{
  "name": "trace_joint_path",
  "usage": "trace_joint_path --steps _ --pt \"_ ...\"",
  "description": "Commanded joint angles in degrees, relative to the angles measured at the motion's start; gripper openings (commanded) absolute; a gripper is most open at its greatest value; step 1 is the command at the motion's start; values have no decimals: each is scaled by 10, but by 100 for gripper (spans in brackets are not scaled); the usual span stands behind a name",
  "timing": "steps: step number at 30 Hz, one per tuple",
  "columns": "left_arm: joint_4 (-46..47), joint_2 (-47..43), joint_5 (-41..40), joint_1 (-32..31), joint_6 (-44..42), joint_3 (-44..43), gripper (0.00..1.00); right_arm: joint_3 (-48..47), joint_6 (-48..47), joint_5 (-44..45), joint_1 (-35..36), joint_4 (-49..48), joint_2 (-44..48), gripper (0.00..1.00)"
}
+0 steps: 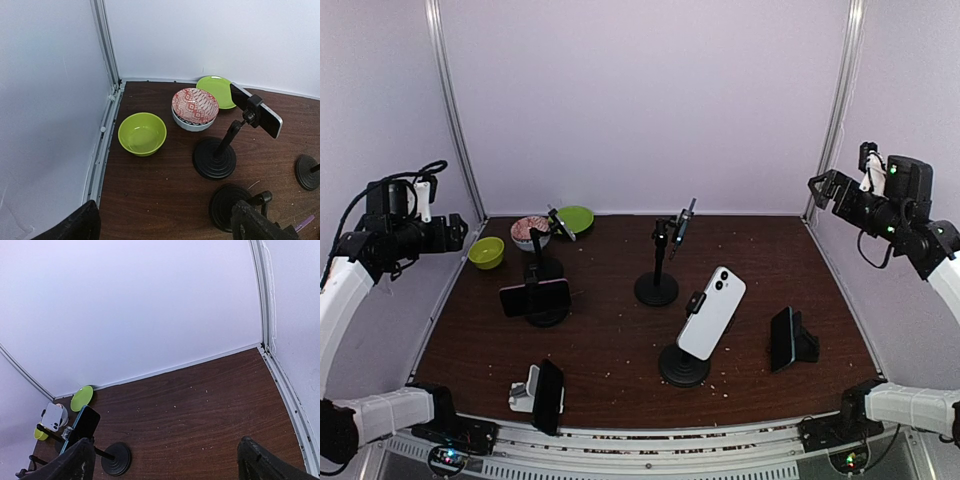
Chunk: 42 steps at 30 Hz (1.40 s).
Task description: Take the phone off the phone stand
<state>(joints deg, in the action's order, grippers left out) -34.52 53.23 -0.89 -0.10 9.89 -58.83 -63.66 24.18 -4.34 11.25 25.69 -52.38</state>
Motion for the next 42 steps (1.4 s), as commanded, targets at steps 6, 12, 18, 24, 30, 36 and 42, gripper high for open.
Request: trace_joint_path --steps 6,12,18,24,30,36,42 --pt "25 13 2 -43 -1 -11 92 -43 1 -30 1 65 -7 99" --pt "-6 22 -83 -154 5 -42 91 -43 37 -48 2 82 -16 99" --pt "-30 29 -143 -258 25 -81 91 -35 60 -76 3 82 -17 100" --pt "-32 54 -148 -337 36 -108 91 -20 95 -106 13 82 -8 100" --pt "-31 119 -168 -436 31 -146 89 -20 106 -115 69 106 -19 100" --pt "-54 193 -232 -538 93 -213 88 -8 102 -61 122 130 -41 100" --pt "-78 267 -265 -638 153 -288 87 10 117 -16 136 134 -56 99"
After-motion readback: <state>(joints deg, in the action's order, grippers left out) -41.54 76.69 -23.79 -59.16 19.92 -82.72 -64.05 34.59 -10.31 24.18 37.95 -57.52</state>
